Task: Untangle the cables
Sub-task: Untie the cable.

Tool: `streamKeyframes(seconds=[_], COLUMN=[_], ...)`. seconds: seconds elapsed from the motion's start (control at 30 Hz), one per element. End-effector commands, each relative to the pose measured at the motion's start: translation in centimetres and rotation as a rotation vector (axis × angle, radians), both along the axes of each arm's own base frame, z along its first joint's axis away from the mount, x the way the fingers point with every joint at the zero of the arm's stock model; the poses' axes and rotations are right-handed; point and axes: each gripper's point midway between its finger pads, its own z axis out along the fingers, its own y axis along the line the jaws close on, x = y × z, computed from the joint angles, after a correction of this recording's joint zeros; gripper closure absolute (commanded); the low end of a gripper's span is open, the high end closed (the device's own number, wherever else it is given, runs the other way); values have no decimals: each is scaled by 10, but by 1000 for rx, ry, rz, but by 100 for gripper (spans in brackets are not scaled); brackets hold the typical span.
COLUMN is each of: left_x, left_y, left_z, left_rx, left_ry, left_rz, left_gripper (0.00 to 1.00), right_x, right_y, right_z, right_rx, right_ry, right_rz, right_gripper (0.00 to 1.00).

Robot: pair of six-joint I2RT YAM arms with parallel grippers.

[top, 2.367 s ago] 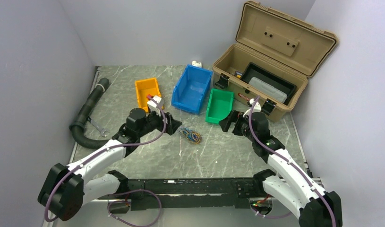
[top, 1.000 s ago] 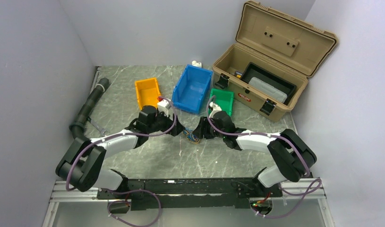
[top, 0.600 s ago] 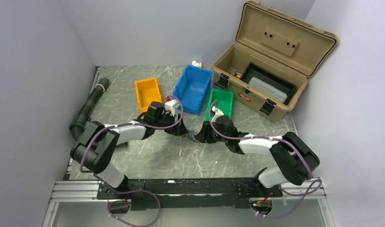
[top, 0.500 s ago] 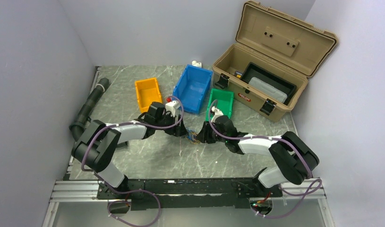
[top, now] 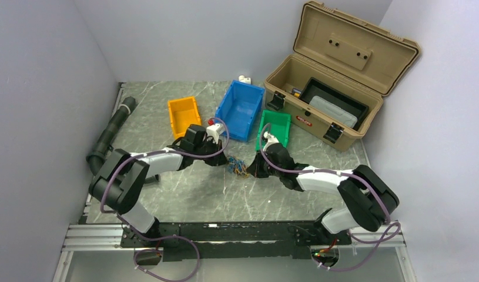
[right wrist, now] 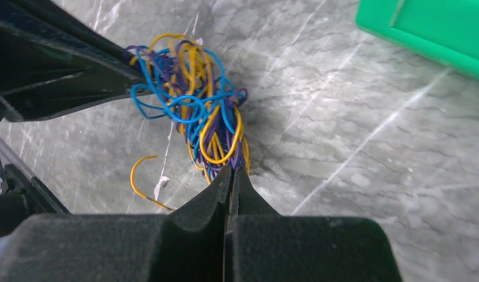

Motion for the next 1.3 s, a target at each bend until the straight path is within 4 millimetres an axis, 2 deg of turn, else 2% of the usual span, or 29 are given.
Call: streamKeyframes(seconds=[0.0, 0.17, 0.3, 0.4, 0.53, 0.67, 0.83, 1.07, 1.27], left_x=[16, 27, 33, 34, 34, 34, 33, 22, 21], left_y=[17, 47, 68, 77, 78, 75, 73, 43, 36], left_z=[25, 26, 29, 30, 31, 30, 32, 32, 30], left_rx=[22, 51, 70, 86, 89, 86, 82, -10, 21], left_ry=[-124, -154, -170, -181, -186, -184, -188, -153, -162], left_rz=[94, 239, 333, 375, 378, 355, 339, 182, 151], left_gripper=[100, 100, 100, 100, 100, 100, 100, 100, 100], right_x=[21, 28, 27, 19, 15, 15, 15, 16, 9], right_y=[-19, -65, -121, -153, -165, -157, -163, -112, -78], right_z=[27, 43, 52, 59, 71, 78, 80, 79, 69], right_rx=[-32, -118, -215, -249, -225, -198, -247, -176, -105], right_ry=[-72, -124, -150, -165, -205, -226, -223, -216, -190], right_rz=[-160, -377, -634, -770, -798, -746, -756, -480, -311], right_gripper=[100, 100, 100, 100, 100, 100, 100, 100, 100])
